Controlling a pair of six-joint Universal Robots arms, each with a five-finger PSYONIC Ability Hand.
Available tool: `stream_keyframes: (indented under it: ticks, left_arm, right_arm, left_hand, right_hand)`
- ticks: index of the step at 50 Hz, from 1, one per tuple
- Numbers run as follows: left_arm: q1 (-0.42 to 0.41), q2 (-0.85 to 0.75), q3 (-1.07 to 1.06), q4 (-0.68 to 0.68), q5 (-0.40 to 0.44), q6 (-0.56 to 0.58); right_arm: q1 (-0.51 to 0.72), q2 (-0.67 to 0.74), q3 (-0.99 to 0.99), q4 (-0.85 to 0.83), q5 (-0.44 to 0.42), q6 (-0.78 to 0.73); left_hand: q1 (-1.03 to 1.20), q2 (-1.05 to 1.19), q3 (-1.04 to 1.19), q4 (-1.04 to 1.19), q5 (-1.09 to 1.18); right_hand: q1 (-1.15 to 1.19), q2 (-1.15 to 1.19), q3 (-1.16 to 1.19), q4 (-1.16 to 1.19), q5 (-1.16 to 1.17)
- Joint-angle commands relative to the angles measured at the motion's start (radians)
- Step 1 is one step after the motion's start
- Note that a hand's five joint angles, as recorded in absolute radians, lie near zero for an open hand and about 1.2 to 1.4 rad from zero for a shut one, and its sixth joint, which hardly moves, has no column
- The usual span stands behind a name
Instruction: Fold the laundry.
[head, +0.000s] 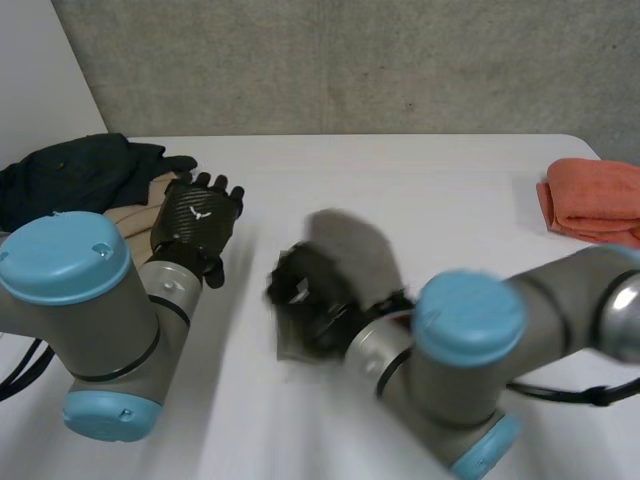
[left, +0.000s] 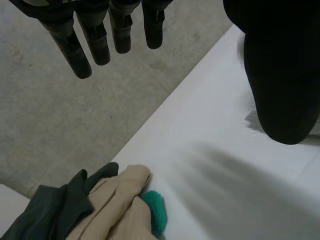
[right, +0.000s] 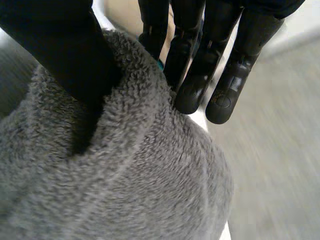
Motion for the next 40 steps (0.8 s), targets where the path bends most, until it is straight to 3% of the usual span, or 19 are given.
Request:
stream_keyframes:
  ticks: [1, 3, 8, 12, 16, 19, 27, 34, 40]
  left_arm:
    - [0.011, 0.001, 0.005, 0.002, -0.006, -0.011]
    - [0.011, 0.001, 0.013, 0.003, -0.012, -0.021]
    - [-0.002, -0.002, 0.065, 0.000, -0.044, -0.062]
    - [-0.047, -0.011, 0.120, -0.006, -0.047, -0.116]
    - [-0.156, -0.066, 0.198, -0.053, -0.044, -0.180]
    - [-0.193, -0.103, 0.238, -0.093, -0.044, -0.205]
    - [-0.246, -0.258, 0.354, -0.258, -0.055, -0.275]
    - [-0.243, -0.364, 0.393, -0.389, -0.148, -0.242]
    - [-0.234, -0.378, 0.384, -0.402, -0.205, -0.159]
  right_arm:
    - [0.032, 0.023, 0.013, -0.011, -0.034, 0.046]
    - [0.009, 0.011, 0.015, -0.009, -0.010, 0.127]
    - [-0.189, -0.158, 0.061, 0.015, 0.049, 0.561]
    - [-0.277, -0.236, 0.081, 0.110, 0.040, 0.811]
    - [-0.327, -0.238, 0.044, 0.245, 0.027, 0.911]
    - [-0.326, -0.224, 0.003, 0.307, 0.012, 0.916]
    - [-0.320, -0.011, -0.207, 0.460, -0.014, 0.905]
    - [-0.288, 0.122, -0.293, 0.500, 0.004, 0.864]
    - [-0.251, 0.159, -0.309, 0.509, 0.134, 0.683]
  left_hand:
    - [-0.028, -0.030, -0.037, -0.031, -0.046]
    - [-0.028, -0.030, -0.037, -0.031, -0.046]
    - [-0.027, -0.030, -0.037, -0.030, -0.046]
    - [-0.025, -0.027, -0.034, -0.027, -0.043]
    - [-0.022, -0.024, -0.031, -0.024, -0.040]
    - [-0.022, -0.024, -0.031, -0.024, -0.040]
    - [-0.019, -0.021, -0.028, -0.021, -0.037]
    - [-0.013, -0.015, -0.022, -0.015, -0.031]
    - [-0.016, -0.018, -0.025, -0.018, -0.034]
  right_hand:
    - [-0.783, -0.884, -0.902, -0.903, -0.893]
    - [-0.783, -0.884, -0.902, -0.903, -0.893]
    - [-0.783, -0.884, -0.902, -0.903, -0.893]
    - [-0.783, -0.884, -0.902, -0.903, -0.893]
    - [-0.783, -0.884, -0.902, -0.903, -0.893]
    - [-0.783, -0.884, -0.902, -0.903, -0.893]
    - [-0.783, -0.884, -0.902, -0.903, -0.893]
    - [-0.783, -0.884, -0.902, -0.903, -0.893]
    - [-0.783, -0.884, -0.902, -0.903, -0.893]
